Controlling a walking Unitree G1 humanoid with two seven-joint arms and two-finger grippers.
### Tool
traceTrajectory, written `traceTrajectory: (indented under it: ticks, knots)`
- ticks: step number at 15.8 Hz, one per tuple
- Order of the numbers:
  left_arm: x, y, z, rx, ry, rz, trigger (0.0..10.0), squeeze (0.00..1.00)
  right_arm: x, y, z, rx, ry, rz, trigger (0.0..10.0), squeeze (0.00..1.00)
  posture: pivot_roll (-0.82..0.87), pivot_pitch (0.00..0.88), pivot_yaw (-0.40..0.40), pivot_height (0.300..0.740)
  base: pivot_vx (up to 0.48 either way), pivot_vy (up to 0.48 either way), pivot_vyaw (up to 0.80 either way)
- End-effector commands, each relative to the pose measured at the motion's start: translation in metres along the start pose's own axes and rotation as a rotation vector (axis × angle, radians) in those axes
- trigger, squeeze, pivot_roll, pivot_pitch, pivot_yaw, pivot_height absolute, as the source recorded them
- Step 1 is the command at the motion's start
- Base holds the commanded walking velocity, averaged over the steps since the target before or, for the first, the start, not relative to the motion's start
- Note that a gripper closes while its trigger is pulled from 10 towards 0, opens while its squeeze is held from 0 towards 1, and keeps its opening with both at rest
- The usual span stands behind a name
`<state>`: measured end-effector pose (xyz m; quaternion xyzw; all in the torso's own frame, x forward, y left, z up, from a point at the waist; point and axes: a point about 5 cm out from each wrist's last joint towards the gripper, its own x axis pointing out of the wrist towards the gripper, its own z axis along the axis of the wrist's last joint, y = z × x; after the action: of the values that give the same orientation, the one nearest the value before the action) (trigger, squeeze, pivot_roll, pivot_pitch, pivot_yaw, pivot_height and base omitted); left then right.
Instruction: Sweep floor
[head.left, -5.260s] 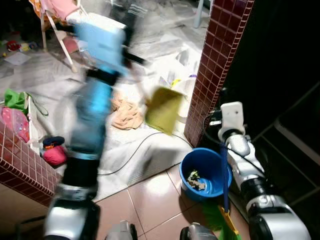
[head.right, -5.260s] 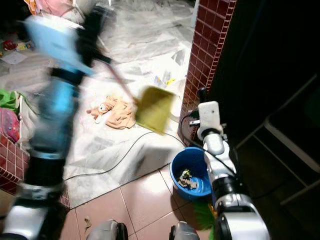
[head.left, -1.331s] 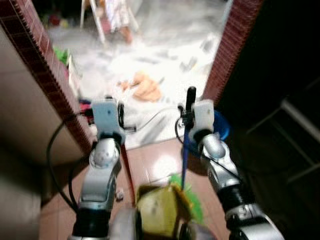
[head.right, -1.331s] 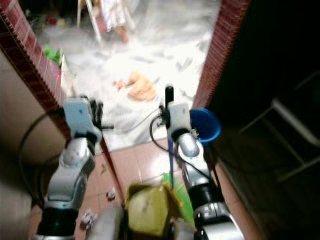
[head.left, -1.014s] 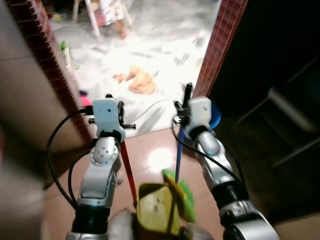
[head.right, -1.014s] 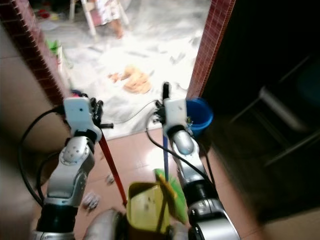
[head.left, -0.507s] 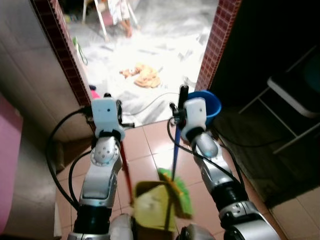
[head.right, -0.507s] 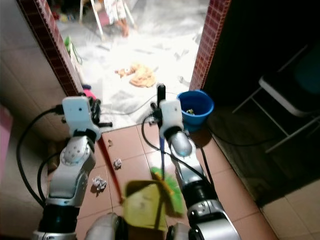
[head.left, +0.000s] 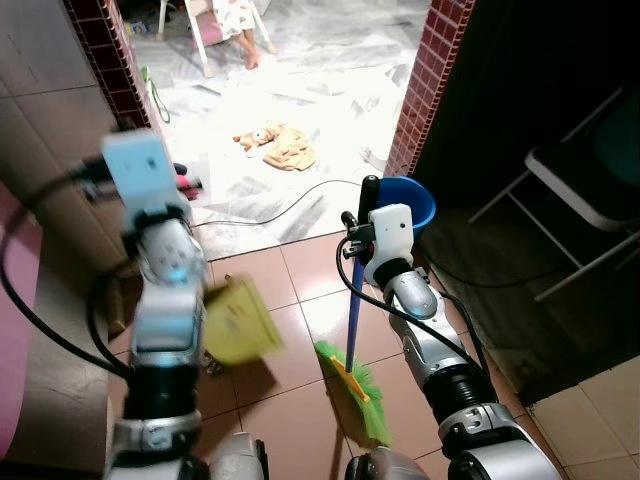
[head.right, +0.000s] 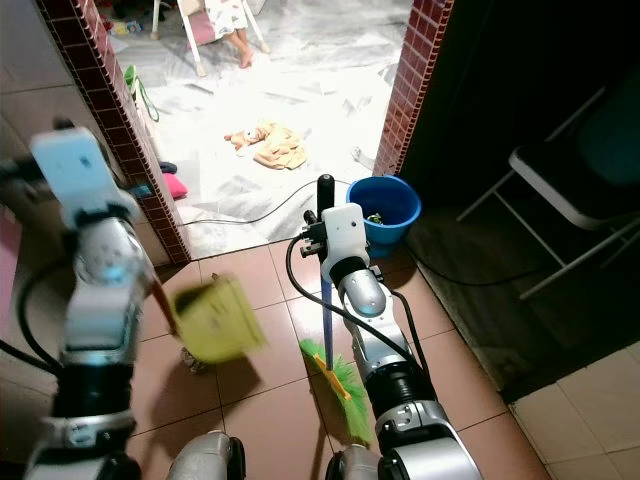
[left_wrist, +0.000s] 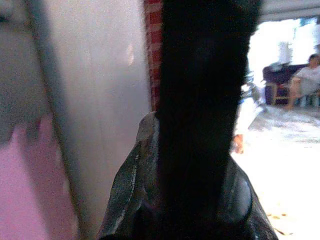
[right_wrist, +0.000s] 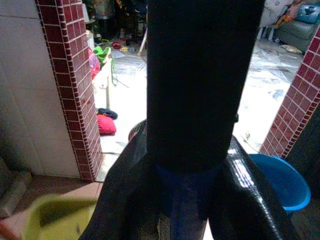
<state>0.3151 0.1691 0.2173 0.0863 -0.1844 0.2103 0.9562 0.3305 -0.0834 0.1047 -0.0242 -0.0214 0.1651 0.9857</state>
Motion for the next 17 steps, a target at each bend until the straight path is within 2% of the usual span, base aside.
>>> traceTrajectory:
  ticks: [1, 3, 4, 5, 6, 7, 9, 10, 12, 15, 17]
  knots:
    - [0.003, -0.002, 0.019, 0.060, -0.150, -0.031, 10.0, 0.00, 0.001, 0.000, 0.003, 0.003, -0.017, 0.006, 10.0, 0.00, 0.03, 0.078, -0.002, 0.731, 0.000, 0.000, 0.00]
    - [0.001, 0.001, 0.008, 0.092, -0.111, 0.005, 10.0, 0.00, 0.000, -0.001, 0.008, -0.026, -0.040, 0.029, 10.0, 0.00, 0.02, 0.081, 0.001, 0.731, 0.000, 0.000, 0.40]
    - [-0.004, -0.001, -0.001, 0.045, -0.073, -0.035, 10.0, 0.00, -0.003, -0.004, 0.007, -0.041, -0.041, 0.030, 10.0, 0.00, 0.02, 0.082, 0.000, 0.731, 0.000, 0.000, 0.80]
    - [-0.007, -0.002, -0.005, 0.056, -0.056, -0.028, 10.0, 0.00, -0.004, -0.007, 0.005, -0.020, -0.033, 0.023, 10.0, 0.00, 0.02, 0.083, -0.001, 0.731, 0.000, 0.000, 0.80]
    - [-0.009, -0.003, -0.010, 0.023, -0.038, -0.068, 10.0, 0.00, -0.004, -0.007, 0.006, -0.009, -0.035, 0.023, 10.0, 0.00, 0.02, 0.083, -0.001, 0.731, 0.000, 0.000, 0.80]
    - [-0.010, -0.004, -0.011, 0.020, -0.039, -0.080, 10.0, 0.00, -0.004, -0.007, 0.006, -0.009, -0.038, 0.028, 10.0, 0.00, 0.01, 0.084, -0.002, 0.731, 0.000, 0.000, 0.80]
    - [-0.012, -0.005, -0.020, 0.069, -0.056, -0.071, 10.0, 0.00, -0.004, -0.004, 0.006, 0.000, -0.040, 0.038, 10.0, 0.00, 0.01, 0.083, -0.004, 0.731, 0.000, 0.000, 0.80]
    - [-0.012, -0.004, -0.021, 0.120, -0.098, -0.046, 10.0, 0.00, -0.004, -0.004, 0.006, 0.000, -0.039, 0.039, 10.0, 0.00, 0.01, 0.083, -0.004, 0.731, 0.000, 0.000, 0.80]
    - [-0.011, 0.000, -0.025, 0.121, -0.089, -0.008, 10.0, 0.00, -0.004, -0.004, 0.007, 0.010, -0.041, 0.040, 10.0, 0.00, 0.01, 0.083, -0.004, 0.731, 0.000, 0.000, 0.62]
    - [-0.005, -0.001, -0.021, 0.123, -0.124, -0.018, 10.0, 0.00, -0.005, -0.006, 0.006, 0.030, -0.039, 0.037, 10.0, 0.00, 0.01, 0.082, -0.004, 0.731, 0.000, 0.000, 0.00]
    - [-0.005, -0.003, -0.029, 0.170, -0.132, -0.021, 10.0, 0.00, -0.005, -0.005, 0.006, 0.030, -0.038, 0.035, 10.0, 0.00, 0.01, 0.080, -0.006, 0.731, 0.000, 0.000, 0.00]
